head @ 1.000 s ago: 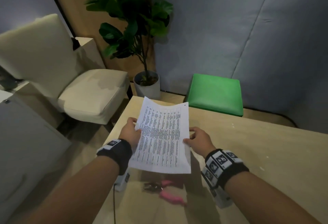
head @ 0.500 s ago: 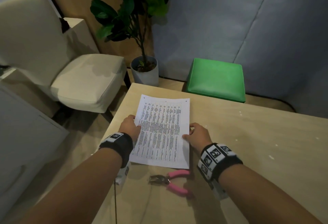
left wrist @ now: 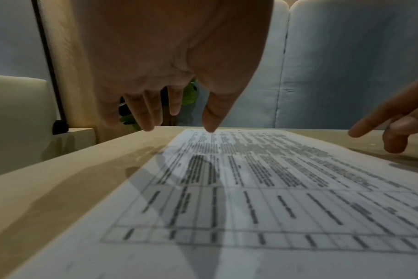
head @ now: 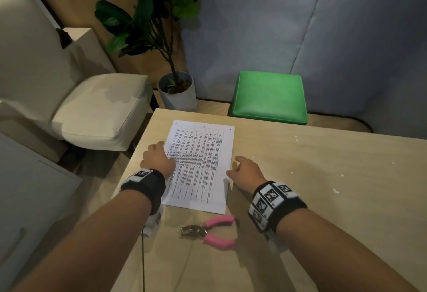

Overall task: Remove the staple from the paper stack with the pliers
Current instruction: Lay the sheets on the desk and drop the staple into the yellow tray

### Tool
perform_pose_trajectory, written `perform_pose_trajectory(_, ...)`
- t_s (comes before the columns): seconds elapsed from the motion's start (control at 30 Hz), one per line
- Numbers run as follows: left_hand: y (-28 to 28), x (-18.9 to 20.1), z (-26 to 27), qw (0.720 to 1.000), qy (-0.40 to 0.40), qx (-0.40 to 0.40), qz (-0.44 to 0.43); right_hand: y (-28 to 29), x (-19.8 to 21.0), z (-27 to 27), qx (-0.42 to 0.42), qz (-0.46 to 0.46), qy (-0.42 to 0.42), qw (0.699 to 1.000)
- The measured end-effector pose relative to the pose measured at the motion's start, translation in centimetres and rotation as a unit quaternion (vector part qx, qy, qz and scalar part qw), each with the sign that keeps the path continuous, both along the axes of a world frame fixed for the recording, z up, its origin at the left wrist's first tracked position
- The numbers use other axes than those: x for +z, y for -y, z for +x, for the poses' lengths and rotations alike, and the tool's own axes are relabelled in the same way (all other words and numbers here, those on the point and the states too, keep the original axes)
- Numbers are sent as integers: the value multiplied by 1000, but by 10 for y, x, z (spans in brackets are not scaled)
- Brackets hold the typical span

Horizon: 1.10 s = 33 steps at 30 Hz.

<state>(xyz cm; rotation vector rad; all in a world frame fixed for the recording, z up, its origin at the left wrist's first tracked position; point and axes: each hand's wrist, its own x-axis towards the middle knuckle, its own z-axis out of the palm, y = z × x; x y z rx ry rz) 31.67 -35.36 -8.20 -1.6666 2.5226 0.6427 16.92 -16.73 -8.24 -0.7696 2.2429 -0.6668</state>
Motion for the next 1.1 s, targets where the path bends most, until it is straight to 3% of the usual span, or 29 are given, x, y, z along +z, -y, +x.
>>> perform_pose_trajectory(0.13, -30, 8, -31, 992, -30, -108, -55, -34, 4, -20, -47, -9, -2, 999)
perform_pose_trajectory(0.37, -103, 5, -101, 963, 20, -270, -8, -101, 11, -64, -77, 54, -37, 995)
perform_pose_trajectory(0.63, -138, -3, -135, 955, 109, -277, 0, -142, 0, -91, -28, 127, -78, 988)
perform_pose_trajectory(1.1, -147, -10, -144, 933, 199, -297, -33, -133, -12, -94, 87, 213, -117, 966)
